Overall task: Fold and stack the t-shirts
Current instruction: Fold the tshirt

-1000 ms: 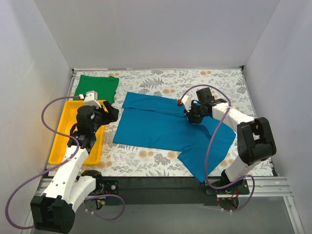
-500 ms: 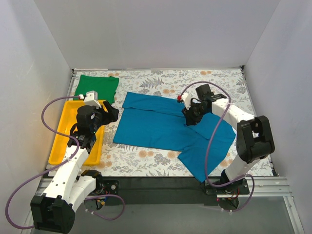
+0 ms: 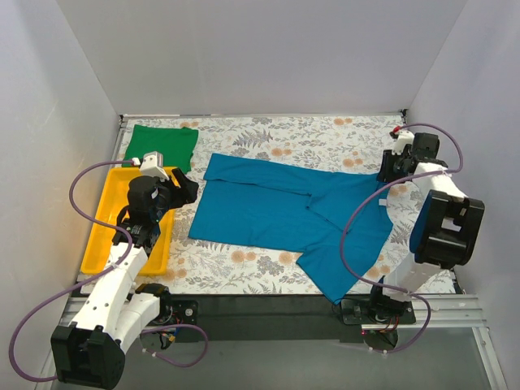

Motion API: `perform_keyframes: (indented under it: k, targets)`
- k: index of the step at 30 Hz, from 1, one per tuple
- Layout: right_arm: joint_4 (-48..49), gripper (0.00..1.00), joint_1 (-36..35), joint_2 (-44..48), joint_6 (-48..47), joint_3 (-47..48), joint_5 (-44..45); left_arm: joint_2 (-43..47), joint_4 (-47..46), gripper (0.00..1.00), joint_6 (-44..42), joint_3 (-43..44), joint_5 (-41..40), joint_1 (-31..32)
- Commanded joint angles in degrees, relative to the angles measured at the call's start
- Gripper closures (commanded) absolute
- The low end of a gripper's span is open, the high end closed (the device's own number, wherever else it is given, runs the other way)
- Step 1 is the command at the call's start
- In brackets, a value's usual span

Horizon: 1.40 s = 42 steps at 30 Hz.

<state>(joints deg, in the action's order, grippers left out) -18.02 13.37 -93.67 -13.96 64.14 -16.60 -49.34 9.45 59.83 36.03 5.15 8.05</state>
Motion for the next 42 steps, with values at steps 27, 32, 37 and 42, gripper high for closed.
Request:
perform_keyframes:
  k: [27, 32, 37, 42]
  targets:
    - [3.34, 0.75, 5.44, -20.06, 14.92, 14.70, -8.98, -0.76, -0.22, 0.36, -0.42, -0.08, 0.65, -0.06]
    - [3.34, 0.96, 6.14, -19.80, 14.84, 14.09, -8.71, -0.76, -0.22, 0.35, -0.33, -0.17, 0.57, -0.06]
    - [3.34, 0.99, 7.37, -16.38, 14.13, 9.96, -7.84, -0.58, -0.14, 0.36, -0.33, -0.17, 0.57, -0.06]
    - [3.34, 0.99, 7.90, -14.09, 11.32, 6.35, -6.87, -0.58, -0.14, 0.36, -0.16, 0.00, 1.00, -0.06]
